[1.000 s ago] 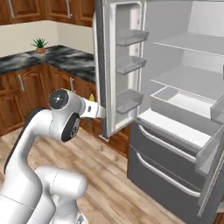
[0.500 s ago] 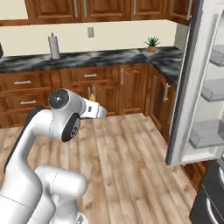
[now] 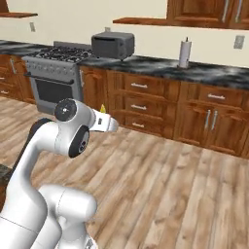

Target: Take the lemon wedge from the fridge and place it on the plate with fish on the dining counter.

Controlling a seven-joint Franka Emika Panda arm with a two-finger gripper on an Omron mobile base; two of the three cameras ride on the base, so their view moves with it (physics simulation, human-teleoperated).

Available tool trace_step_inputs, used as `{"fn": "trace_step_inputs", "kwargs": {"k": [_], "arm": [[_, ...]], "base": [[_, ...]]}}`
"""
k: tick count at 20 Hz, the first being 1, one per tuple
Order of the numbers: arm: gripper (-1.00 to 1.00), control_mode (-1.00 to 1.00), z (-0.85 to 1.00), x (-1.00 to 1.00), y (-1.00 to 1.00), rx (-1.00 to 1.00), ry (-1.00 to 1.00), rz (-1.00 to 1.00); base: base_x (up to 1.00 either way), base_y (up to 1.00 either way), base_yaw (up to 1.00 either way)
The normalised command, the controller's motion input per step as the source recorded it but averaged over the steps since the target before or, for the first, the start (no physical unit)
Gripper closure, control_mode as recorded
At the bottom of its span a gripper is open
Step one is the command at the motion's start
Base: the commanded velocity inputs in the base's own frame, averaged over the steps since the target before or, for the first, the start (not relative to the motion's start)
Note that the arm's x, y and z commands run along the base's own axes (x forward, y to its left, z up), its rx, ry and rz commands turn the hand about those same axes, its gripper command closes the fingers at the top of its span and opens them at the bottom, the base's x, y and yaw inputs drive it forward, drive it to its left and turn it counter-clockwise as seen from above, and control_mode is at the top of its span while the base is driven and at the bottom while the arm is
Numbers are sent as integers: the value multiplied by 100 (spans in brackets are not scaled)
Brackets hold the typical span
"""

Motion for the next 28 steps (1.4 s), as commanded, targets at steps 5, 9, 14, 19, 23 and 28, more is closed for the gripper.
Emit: {"fn": "trace_step_inputs", "kwargs": {"k": [5, 9, 14, 19, 23, 28], "arm": [[100, 100, 0, 0, 0, 0, 0, 0], [100, 100, 0, 0, 0, 0, 0, 0], [100, 100, 0, 0, 0, 0, 0, 0], [100, 100, 0, 0, 0, 0, 0, 0], [100, 100, 0, 0, 0, 0, 0, 0], [100, 100, 0, 0, 0, 0, 0, 0]], "base": [[-3, 0, 98], [-5, 0, 98], [-9, 14, 94], [-29, 78, 76], [-38, 100, 44], [-15, 100, 9]]}}
